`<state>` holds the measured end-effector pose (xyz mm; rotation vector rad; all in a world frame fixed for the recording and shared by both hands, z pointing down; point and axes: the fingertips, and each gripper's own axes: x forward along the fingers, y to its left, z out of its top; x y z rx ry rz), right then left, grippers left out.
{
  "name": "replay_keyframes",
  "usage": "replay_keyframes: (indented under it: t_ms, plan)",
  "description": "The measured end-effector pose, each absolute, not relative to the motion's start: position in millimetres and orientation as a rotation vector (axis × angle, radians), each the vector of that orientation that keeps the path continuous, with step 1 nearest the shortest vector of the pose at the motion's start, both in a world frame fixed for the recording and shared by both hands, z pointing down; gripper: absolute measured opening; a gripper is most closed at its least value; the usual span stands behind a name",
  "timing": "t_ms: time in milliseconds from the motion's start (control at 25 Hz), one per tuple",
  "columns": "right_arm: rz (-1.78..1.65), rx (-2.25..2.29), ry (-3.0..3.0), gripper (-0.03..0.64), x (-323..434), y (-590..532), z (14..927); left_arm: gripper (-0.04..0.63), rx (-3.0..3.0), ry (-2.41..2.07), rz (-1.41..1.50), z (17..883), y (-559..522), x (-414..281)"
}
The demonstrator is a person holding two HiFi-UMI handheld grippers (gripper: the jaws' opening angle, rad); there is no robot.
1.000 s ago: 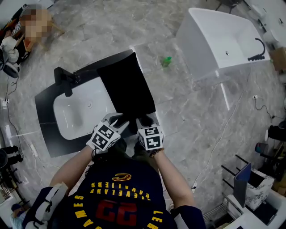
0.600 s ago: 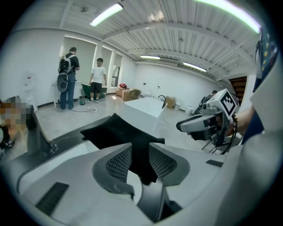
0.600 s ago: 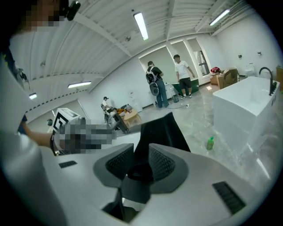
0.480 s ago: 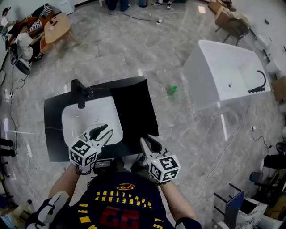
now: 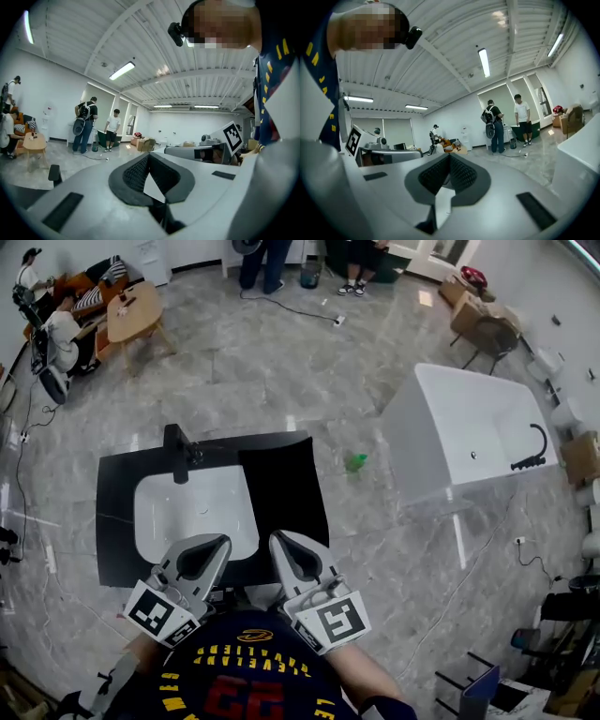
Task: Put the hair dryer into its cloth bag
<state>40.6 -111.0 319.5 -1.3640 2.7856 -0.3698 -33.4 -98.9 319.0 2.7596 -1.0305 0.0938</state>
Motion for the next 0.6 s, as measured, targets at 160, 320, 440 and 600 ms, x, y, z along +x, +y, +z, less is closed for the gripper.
replay_keyframes:
  t_ms: [160, 320, 440, 600]
  plan:
    - [-0.365, -1.384, 2.783, 0.008, 25, -103, 323, 0.003, 2.731, -0.985, 0.094, 331, -90, -25]
    - [-0.352, -1.407, 2.781, 0.008, 20, -100, 327, 0.003, 2.697, -0.923, 0.095, 340, -88, -23]
    - [-0.318, -1.431, 2.760, 0.008, 21, -97, 323, 0.003, 2.690, -0.913, 0.099, 340, -86, -24]
    - [-0.346, -1.456, 2.779, 0.008, 22, -94, 328, 0.003, 2.712, -0.900, 0.094, 339, -88, -21]
